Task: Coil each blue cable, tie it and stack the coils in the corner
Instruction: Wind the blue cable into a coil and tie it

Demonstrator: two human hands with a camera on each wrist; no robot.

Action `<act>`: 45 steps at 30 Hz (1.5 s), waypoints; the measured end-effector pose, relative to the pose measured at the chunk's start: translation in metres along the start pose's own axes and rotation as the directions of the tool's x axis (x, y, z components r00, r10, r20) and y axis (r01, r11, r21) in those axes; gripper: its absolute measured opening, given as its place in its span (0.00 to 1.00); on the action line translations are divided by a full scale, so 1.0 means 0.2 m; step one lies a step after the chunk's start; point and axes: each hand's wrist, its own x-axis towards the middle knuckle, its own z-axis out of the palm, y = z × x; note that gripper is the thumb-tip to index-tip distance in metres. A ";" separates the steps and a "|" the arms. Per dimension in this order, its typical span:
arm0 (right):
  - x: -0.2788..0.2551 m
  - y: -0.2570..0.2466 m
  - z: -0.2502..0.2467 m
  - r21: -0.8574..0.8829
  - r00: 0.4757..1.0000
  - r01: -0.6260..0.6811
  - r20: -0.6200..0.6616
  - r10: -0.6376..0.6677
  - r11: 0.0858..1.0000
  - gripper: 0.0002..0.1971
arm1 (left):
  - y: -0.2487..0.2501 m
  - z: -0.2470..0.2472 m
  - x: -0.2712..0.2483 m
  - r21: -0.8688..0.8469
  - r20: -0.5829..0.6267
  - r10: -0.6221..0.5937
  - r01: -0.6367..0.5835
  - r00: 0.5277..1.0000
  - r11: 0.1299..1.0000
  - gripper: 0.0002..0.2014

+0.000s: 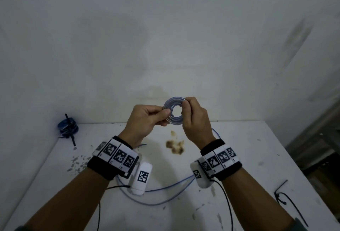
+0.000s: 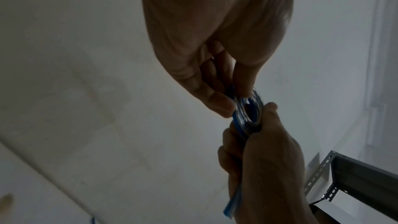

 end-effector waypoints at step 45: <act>0.07 0.06 -0.23 0.068 0.959 -0.029 0.282 0.008 0.997 0.13 | 0.03 0.00 0.04 0.258 0.136 0.028 -0.063 0.990 0.964 0.05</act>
